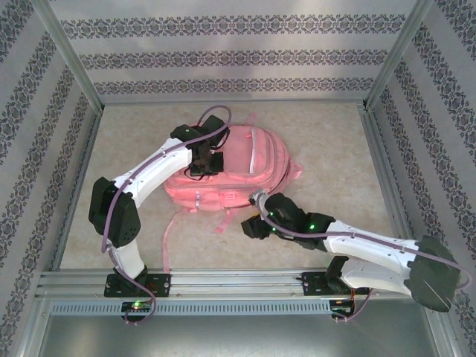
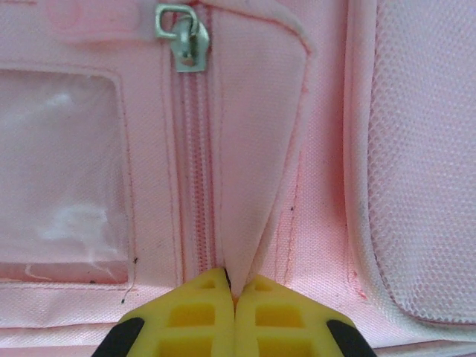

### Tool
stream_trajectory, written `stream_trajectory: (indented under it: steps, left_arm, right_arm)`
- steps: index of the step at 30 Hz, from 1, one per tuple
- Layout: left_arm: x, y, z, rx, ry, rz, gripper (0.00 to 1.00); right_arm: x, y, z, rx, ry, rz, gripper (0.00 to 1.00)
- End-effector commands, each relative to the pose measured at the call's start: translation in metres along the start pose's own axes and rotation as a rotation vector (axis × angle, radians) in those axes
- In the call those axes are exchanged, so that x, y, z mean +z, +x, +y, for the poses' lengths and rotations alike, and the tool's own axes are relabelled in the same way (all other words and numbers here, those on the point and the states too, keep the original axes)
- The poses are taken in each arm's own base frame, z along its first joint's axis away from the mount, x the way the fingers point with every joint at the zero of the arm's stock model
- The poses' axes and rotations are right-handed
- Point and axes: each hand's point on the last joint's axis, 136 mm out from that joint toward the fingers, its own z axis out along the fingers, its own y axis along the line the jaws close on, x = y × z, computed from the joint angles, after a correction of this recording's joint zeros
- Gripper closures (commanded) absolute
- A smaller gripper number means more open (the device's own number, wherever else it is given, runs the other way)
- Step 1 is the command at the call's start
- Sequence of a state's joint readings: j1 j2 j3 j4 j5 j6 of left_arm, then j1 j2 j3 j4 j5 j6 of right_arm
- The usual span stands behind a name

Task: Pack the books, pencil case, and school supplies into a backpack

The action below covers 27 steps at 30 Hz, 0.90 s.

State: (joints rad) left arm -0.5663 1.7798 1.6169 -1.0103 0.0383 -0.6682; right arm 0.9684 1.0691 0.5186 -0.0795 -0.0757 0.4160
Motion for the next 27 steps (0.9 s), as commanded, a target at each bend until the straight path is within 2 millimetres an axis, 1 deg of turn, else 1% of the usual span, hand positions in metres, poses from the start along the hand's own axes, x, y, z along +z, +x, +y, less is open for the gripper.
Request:
stream_trajectory:
  steps: [1, 7, 9, 13, 16, 23, 25, 27]
  left_arm:
    - [-0.029, -0.025, -0.032, -0.125, 0.181, -0.095, 1.0]
    - [-0.022, -0.027, -0.043, -0.184, 0.226, -0.069, 1.0]
    - [-0.021, -0.027, -0.048, -0.204, 0.252, -0.057, 1.0]
    - [-0.018, -0.026, -0.048, -0.206, 0.248, -0.045, 1.0]
    - [-0.017, -0.023, -0.046, -0.205, 0.243, -0.033, 1.0]
    - [-0.014, -0.019, -0.041, -0.202, 0.235, -0.009, 1.0]
    - [-0.012, -0.019, -0.038, -0.208, 0.231, -0.005, 1.0]
    - [-0.01, -0.018, -0.035, -0.213, 0.226, -0.001, 1.0]
  right_arm:
    - [0.015, -0.007, -0.004, -0.069, 0.026, -0.12, 0.54]
    - [0.041, 0.004, -0.003, -0.132, 0.055, -0.165, 0.54]
    - [0.05, 0.006, -0.006, -0.135, 0.073, -0.183, 0.53]
    - [0.064, 0.009, -0.027, -0.144, 0.192, -0.186, 0.52]
    - [0.069, 0.009, -0.043, -0.145, 0.279, -0.195, 0.51]
    - [0.077, 0.004, -0.069, -0.121, 0.393, -0.221, 0.52]
    - [0.081, 0.0, -0.066, -0.111, 0.367, -0.23, 0.53]
    - [0.085, -0.005, -0.06, -0.113, 0.334, -0.244, 0.53]
